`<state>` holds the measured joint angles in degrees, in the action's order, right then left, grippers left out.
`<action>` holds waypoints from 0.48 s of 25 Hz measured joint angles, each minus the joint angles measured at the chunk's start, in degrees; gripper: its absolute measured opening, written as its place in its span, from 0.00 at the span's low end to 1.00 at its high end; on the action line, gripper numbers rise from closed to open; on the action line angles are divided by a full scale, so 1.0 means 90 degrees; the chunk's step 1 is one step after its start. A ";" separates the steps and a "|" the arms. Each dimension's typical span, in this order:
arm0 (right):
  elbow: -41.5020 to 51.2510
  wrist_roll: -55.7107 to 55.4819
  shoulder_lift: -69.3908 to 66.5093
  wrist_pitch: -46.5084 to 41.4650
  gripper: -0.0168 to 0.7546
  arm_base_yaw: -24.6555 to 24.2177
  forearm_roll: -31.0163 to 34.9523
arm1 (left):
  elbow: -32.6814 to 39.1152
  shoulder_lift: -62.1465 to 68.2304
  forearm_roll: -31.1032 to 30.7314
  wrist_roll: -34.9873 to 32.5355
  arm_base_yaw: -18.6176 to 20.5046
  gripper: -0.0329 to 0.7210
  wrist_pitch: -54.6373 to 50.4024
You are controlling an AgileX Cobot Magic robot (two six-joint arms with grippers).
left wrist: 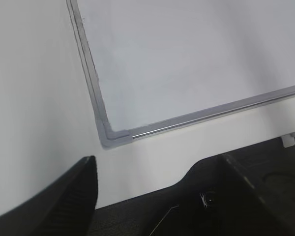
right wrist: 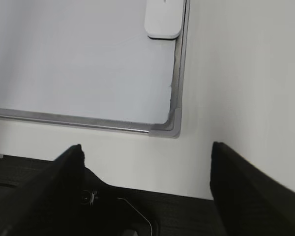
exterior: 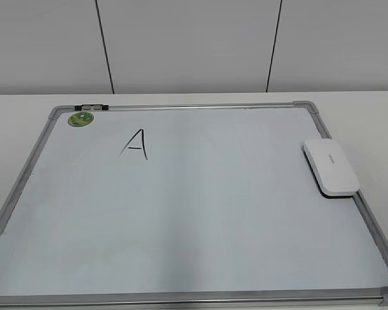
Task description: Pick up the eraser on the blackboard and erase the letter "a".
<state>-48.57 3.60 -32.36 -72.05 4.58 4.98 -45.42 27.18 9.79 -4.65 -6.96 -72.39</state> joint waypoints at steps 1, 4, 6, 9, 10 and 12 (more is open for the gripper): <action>0.0124 0.0000 0.0086 0.0000 0.79 0.0000 0.0000 | 0.0132 -0.0148 0.0000 0.0000 0.0000 0.77 0.0000; 0.0706 0.0000 0.0608 -0.0011 0.78 0.0000 -0.0116 | 0.0525 -0.0470 -0.0031 0.0000 0.0000 0.77 0.0030; 0.1146 0.0000 0.0991 0.0112 0.78 0.0000 -0.0229 | 0.0826 -0.0652 -0.0106 0.0000 0.0000 0.77 0.0075; 0.1747 -0.0013 0.1522 0.0333 0.78 0.0000 -0.0357 | 0.1252 -0.0889 -0.0243 0.0000 0.0000 0.77 0.0171; 0.1938 -0.0058 0.1686 0.0392 0.78 0.0000 -0.0419 | 0.1390 -0.0943 -0.0275 0.0000 0.0000 0.77 0.0251; 0.2118 -0.0143 0.1913 0.0430 0.78 0.0000 -0.0465 | 0.1528 -0.1019 -0.0330 0.0000 0.0000 0.77 0.0327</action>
<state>-29.50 2.32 -15.14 -68.18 4.58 0.80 -31.66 18.01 6.82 -4.65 -6.96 -69.45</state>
